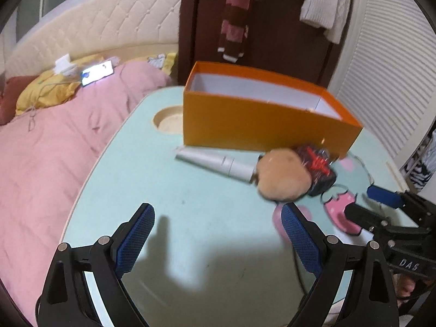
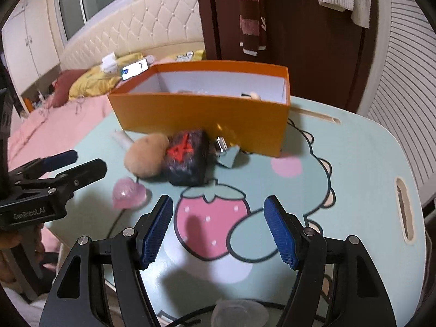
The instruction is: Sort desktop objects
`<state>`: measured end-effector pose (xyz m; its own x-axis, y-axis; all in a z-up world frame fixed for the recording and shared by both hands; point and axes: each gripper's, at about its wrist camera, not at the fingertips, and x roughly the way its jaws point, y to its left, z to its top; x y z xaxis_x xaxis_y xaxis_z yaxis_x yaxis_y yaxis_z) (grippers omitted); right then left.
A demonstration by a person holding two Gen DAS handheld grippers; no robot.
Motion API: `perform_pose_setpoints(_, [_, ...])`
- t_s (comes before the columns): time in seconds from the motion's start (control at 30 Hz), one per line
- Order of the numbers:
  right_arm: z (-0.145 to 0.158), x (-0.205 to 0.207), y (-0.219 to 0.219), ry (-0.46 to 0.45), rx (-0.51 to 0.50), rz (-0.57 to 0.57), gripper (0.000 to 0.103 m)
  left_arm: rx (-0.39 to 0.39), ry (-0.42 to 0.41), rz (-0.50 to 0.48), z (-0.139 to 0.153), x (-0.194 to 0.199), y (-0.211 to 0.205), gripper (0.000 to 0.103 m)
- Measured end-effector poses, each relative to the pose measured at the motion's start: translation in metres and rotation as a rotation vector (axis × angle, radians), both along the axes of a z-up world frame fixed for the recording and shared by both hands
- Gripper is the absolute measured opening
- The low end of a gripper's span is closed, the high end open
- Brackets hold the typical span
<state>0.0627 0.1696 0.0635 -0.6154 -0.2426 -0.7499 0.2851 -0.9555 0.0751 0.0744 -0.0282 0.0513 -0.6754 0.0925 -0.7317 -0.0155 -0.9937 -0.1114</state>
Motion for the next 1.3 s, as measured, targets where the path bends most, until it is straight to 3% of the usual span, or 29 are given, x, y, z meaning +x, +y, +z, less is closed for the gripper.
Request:
perform_pose_setpoints(0.13, [-0.007, -0.003, 0.001, -0.038, 0.018, -0.024, 0.070, -0.030, -0.007, 0.009, -0.009, 0.000, 0.001, 0.094])
perform_pose_setpoints(0.2, [-0.010, -0.003, 0.002, -0.050, 0.028, -0.035, 0.070, -0.085, 0.001, 0.009, -0.013, -0.002, 0.005, 0.095])
perform_pose_setpoints(0.27, [-0.014, -0.002, 0.002, -0.043, 0.050, -0.043, 0.075, -0.124, 0.011, 0.006, -0.016, -0.002, 0.007, 0.102])
perform_pose_setpoints(0.33, [-0.015, -0.001, 0.001, -0.036, 0.063, -0.035, 0.084, -0.120, 0.031, 0.014, -0.018, -0.001, 0.006, 0.102])
perform_pose_setpoints(0.47, [-0.019, 0.001, -0.002, -0.024, 0.079, -0.012, 0.092, -0.119, 0.039, 0.014, -0.019, -0.001, 0.004, 0.102])
perform_pose_setpoints(0.53, [-0.022, 0.000, -0.003, -0.030, 0.081, -0.005, 0.103, -0.118, 0.043, 0.014, -0.019, -0.001, 0.003, 0.102])
perform_pose_setpoints(0.8, [-0.020, 0.003, -0.002, -0.019, 0.084, 0.001, 0.103, -0.112, 0.026, -0.004, -0.018, 0.000, 0.004, 0.102])
perform_pose_setpoints(0.9, [-0.021, 0.003, -0.002, -0.016, 0.083, 0.002, 0.103, -0.092, -0.001, -0.030, -0.014, -0.002, 0.002, 0.102])
perform_pose_setpoints(1.03, [-0.021, 0.003, -0.002, -0.013, 0.082, 0.004, 0.103, 0.007, 0.050, 0.001, 0.002, -0.004, -0.013, 0.102])
perform_pose_setpoints(1.3, [-0.023, 0.005, -0.004, -0.008, 0.084, 0.013, 0.103, 0.058, 0.033, 0.033, 0.013, -0.043, -0.026, 0.102])
